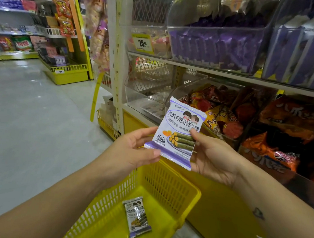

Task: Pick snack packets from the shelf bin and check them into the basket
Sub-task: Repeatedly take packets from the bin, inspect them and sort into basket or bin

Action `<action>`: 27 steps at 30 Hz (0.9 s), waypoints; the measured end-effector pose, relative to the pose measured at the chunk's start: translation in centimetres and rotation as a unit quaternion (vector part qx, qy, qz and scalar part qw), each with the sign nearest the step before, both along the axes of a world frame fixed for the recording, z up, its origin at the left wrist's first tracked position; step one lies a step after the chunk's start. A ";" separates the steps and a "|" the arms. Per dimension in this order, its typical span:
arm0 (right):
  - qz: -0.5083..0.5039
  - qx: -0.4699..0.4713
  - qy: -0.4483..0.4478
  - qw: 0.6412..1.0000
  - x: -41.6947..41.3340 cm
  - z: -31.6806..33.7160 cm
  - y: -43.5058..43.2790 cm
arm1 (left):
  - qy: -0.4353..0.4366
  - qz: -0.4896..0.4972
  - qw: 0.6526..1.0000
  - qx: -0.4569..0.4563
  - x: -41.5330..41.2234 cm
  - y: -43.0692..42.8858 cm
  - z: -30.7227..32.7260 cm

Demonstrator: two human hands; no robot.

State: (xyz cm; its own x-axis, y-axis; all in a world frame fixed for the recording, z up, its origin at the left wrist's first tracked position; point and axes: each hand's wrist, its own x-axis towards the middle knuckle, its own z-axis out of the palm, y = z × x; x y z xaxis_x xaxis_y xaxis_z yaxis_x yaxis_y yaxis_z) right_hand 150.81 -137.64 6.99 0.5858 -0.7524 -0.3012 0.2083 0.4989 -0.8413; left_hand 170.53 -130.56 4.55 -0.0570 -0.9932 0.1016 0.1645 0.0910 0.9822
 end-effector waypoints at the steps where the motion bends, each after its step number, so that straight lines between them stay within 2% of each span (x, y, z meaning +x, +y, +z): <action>1: -0.001 0.005 -0.002 1.000 0.0 0.0 0.0 | 0.018 -0.007 1.000 0.005 0.0 0.0 0.0; 5: 0.006 0.015 -0.022 1.000 0.0 -0.1 -0.2 | 0.056 -0.039 0.997 0.022 0.5 0.0 0.3; 8: 0.000 -0.038 -0.013 0.999 0.2 -0.3 -0.1 | 0.040 -0.004 0.998 0.040 0.7 0.0 0.4; 10: -0.035 -0.124 0.043 0.991 0.5 -0.5 0.1 | -0.058 0.069 0.996 0.024 0.5 0.0 0.4; 12: -0.075 -0.188 0.086 0.976 0.9 -0.7 0.2 | -0.220 0.134 0.966 -0.022 0.1 0.3 0.6; 13: -0.086 -0.205 0.094 0.971 1.1 -0.8 0.3 | -0.260 0.129 0.956 -0.042 -0.3 0.4 0.6; 16: -0.064 -0.242 0.083 0.965 1.9 -1.2 1.3 | -0.198 0.060 0.978 -0.038 -1.3 0.7 0.0; 21: 0.001 -0.245 0.077 0.966 2.6 -1.9 2.1 | -0.065 0.036 0.997 -0.004 -2.2 0.6 -0.1; 27: 0.012 -0.254 0.078 0.964 2.2 -2.2 1.6 | -0.026 -0.023 0.998 0.042 -2.1 1.1 0.4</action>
